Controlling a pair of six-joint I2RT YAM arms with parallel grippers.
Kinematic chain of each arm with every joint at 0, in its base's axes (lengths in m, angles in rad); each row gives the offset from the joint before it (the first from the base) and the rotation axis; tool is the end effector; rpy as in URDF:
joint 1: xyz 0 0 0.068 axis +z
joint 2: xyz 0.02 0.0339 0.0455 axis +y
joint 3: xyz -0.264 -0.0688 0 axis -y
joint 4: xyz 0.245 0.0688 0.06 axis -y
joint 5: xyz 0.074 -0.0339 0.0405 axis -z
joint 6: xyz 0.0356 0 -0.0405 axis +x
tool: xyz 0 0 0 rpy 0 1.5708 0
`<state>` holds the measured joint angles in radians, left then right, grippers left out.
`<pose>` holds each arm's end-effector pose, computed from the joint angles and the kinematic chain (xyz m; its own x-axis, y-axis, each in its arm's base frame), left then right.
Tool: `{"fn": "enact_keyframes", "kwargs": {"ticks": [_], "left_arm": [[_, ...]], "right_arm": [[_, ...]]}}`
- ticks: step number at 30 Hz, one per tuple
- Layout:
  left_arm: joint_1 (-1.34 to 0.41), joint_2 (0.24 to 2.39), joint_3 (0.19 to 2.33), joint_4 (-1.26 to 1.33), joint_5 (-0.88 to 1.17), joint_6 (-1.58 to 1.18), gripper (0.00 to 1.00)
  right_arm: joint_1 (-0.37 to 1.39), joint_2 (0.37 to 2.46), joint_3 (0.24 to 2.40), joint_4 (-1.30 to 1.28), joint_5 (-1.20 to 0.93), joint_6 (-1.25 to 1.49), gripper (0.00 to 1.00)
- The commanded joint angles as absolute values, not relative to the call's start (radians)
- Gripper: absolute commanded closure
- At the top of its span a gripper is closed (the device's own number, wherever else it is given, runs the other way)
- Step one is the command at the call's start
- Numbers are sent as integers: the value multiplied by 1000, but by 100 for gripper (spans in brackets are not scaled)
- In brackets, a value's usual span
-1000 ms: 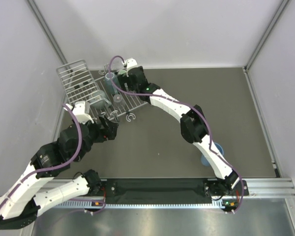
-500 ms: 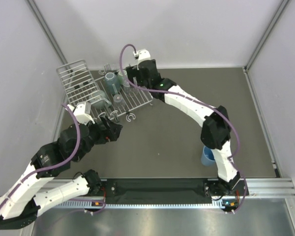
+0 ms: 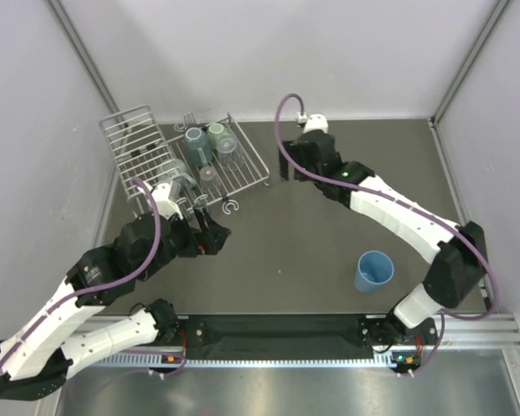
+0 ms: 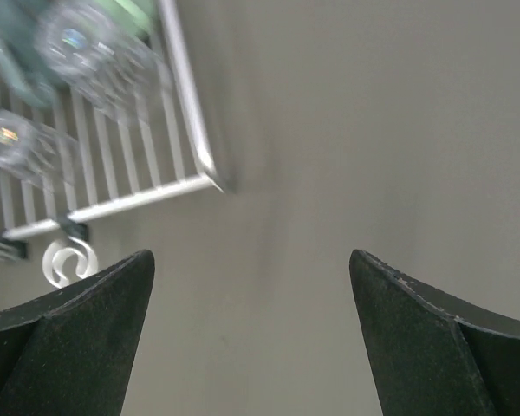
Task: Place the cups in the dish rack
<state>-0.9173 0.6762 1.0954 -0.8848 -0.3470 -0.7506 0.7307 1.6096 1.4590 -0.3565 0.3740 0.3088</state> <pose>0.0762 -0.0796 0.3850 -0.5829 -0.2939 -0.7576 0.2247 0.8377 -0.4978 0.2880 0.2407 0.3478 -0.4611 -0.0333 -0.8867 -0.2554 0.9620 0.0966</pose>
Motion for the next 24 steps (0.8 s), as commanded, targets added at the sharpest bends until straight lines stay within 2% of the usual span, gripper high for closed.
{"fn": "enact_keyframes", "kwargs": {"ticks": [1, 7, 12, 24], "left_arm": [[-919, 696, 1094, -827, -298, -729, 2], [-919, 715, 1074, -798, -290, -730, 2], [-919, 768, 1037, -756, -242, -724, 2], [-919, 893, 985, -655, -19, -729, 4]], "right_arm": [[675, 1436, 1334, -454, 379, 405, 7], [574, 1199, 1165, -600, 345, 483, 9], [497, 1065, 1118, -739, 269, 541, 12], [482, 951, 1074, -1051, 239, 702, 23]]}}
